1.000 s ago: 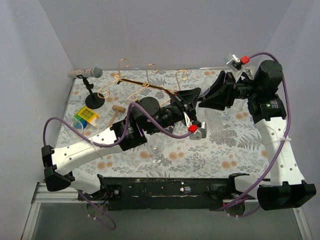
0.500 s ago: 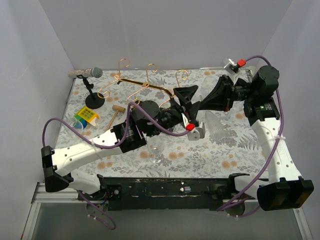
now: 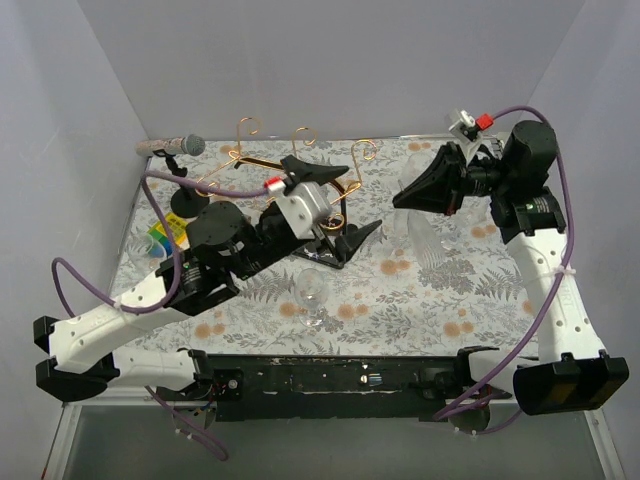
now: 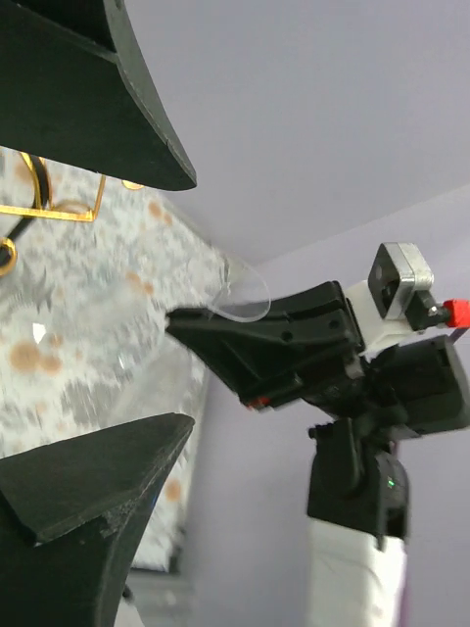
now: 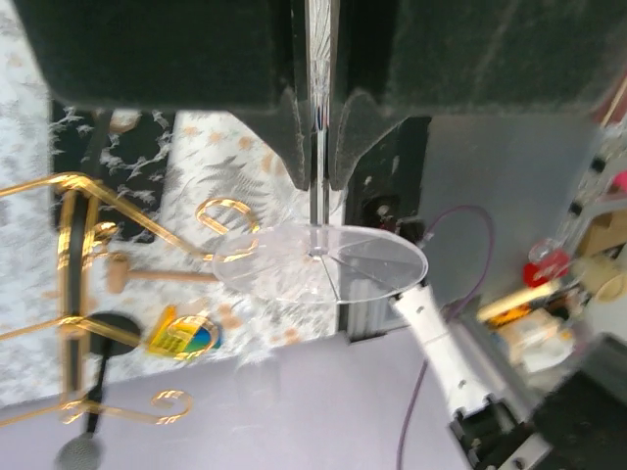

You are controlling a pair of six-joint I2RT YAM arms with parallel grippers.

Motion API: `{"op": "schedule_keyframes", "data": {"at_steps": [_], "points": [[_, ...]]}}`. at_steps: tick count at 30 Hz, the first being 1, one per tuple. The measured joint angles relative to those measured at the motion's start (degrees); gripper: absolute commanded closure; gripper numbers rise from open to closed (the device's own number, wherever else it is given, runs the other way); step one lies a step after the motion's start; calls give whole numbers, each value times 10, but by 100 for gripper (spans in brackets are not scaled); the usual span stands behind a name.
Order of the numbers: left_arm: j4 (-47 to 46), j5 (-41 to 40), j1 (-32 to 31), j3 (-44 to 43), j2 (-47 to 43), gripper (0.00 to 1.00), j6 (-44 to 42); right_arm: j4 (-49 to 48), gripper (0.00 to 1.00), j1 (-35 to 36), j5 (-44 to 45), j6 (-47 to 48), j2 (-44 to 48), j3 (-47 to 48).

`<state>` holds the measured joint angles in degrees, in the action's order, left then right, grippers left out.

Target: Place the wine glass upside down on the wine glass rack

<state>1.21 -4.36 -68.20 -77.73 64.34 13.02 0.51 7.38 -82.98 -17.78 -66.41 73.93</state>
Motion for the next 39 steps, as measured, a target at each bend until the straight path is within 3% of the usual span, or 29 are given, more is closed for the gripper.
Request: {"op": "schedule_keyframes", "data": {"at_steps": [4,8,16,21,31,39], "points": [[51,-11,18,-63,-4,2,190,198,99,0,65,192,-44,122],[72,13,55,-66,-19,2,354,275,99,0,93,301,-40,147],[50,173,209,-30,-21,2,647,309,99,2,105,385,3,115],[-37,311,309,3,19,2,812,316,99,3,106,410,24,98],[-107,437,336,24,101,2,966,326,99,10,93,445,31,88],[-158,475,330,24,141,18,1008,327,99,29,88,457,26,84]]}}
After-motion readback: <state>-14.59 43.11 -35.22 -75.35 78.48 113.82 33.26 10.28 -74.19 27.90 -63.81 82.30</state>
